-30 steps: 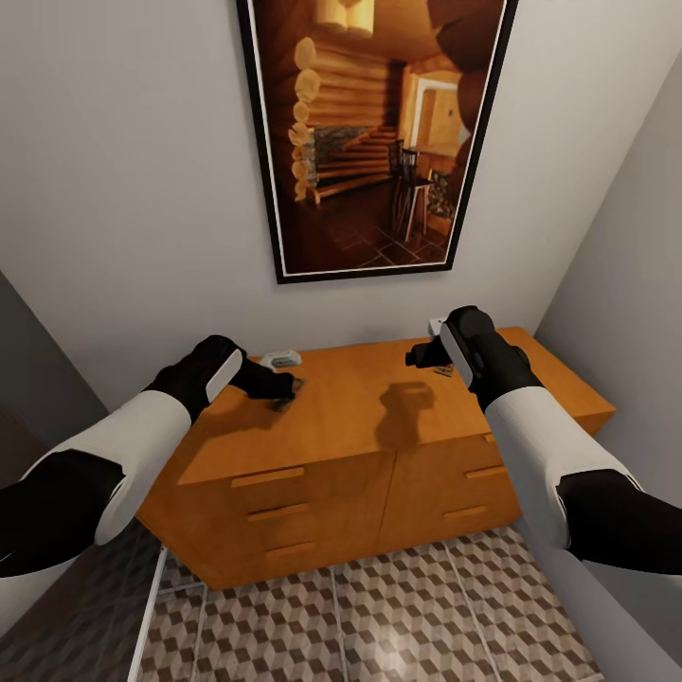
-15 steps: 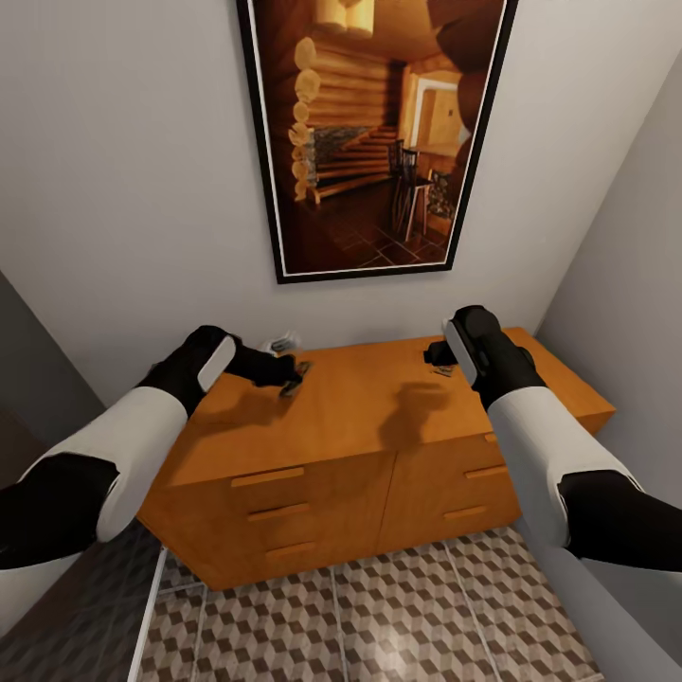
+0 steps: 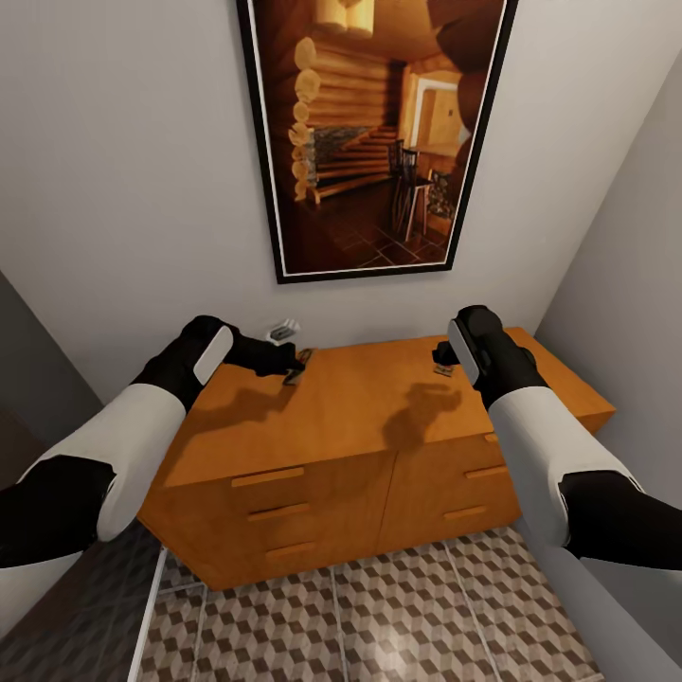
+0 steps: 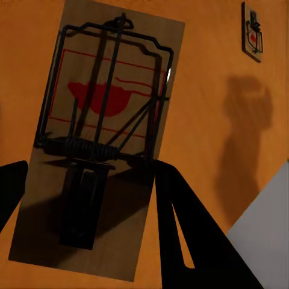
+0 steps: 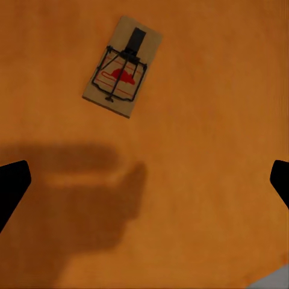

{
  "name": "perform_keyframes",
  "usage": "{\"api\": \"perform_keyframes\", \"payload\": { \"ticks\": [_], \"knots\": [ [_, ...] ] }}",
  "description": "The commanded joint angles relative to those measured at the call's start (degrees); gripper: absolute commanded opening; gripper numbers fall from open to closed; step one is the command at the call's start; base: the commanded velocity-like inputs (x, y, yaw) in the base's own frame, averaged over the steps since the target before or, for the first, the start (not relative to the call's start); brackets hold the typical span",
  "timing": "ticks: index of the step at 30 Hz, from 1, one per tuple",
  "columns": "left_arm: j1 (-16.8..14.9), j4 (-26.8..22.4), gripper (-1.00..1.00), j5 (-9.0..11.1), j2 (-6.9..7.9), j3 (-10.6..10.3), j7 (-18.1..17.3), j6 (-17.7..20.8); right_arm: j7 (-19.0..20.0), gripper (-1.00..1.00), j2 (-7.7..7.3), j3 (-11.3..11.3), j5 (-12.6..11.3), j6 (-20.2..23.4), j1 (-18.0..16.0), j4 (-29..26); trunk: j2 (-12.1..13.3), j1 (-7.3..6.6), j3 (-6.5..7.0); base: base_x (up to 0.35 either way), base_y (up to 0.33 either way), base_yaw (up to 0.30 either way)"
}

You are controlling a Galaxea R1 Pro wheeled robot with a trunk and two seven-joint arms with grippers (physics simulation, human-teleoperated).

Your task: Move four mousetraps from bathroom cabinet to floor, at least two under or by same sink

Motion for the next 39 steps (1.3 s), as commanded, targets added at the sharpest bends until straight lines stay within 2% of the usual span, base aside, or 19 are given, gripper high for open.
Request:
{"api": "perform_keyframes", "payload": {
  "ticks": [1,9,12,20,24,26,31,39],
  "knots": [
    [-0.05,-0.08,-1.0,-0.58,0.06,-0.24,-0.65,-0.06,-0.21,1.0,-0.01,0.12,-0.09,0.26,-0.05,-0.02,-0.05,0.01,-0.07,0.0,0.0,0.0],
    [-0.05,-0.23,-1.0,0.25,0.04,1.07,-2.29,-0.04,-0.4,1.0,-0.01,-0.17,0.0,0.26,-0.05,0.0,-0.05,0.01,-0.07,0.0,0.0,0.0],
    [-0.05,-0.25,-1.0,0.38,0.04,1.42,-2.72,-0.04,-0.42,1.0,-0.01,-1.38,0.0,0.26,-0.05,0.0,-0.05,0.01,-0.07,0.0,0.0,0.0],
    [-0.05,-0.26,-1.0,0.5,-0.01,1.69,-3.15,-0.04,-0.57,1.0,0.04,-10.9,0.06,-0.18,-0.05,0.01,-0.05,0.01,-0.07,0.0,0.0,0.0],
    [-0.05,-0.26,-1.0,0.52,-0.03,1.7,-3.19,-0.04,-2.9,1.0,0.01,-13.2,0.03,-1.16,-0.05,0.0,-0.05,0.01,-0.07,0.0,0.0,0.0],
    [-0.05,-0.26,-1.0,0.52,-0.06,1.71,-3.21,-0.04,-6.7,1.0,0.04,-14.01,-0.11,-2.18,-0.05,0.01,-0.05,0.01,-0.07,0.0,0.0,0.0],
    [-0.05,-0.26,-1.0,0.52,-0.15,1.65,-3.22,-0.04,-11.77,1.0,0.07,-14.58,-0.33,-4.67,-0.05,0.05,-0.05,0.01,-0.07,0.0,0.0,0.0],
    [-0.03,-0.26,-1.0,0.52,-0.22,1.62,-3.22,-0.08,-14.35,1.0,0.08,-14.82,-2.61,-6.73,-0.05,0.89,-0.05,0.01,-0.07,0.0,0.0,0.0]
  ]
}}
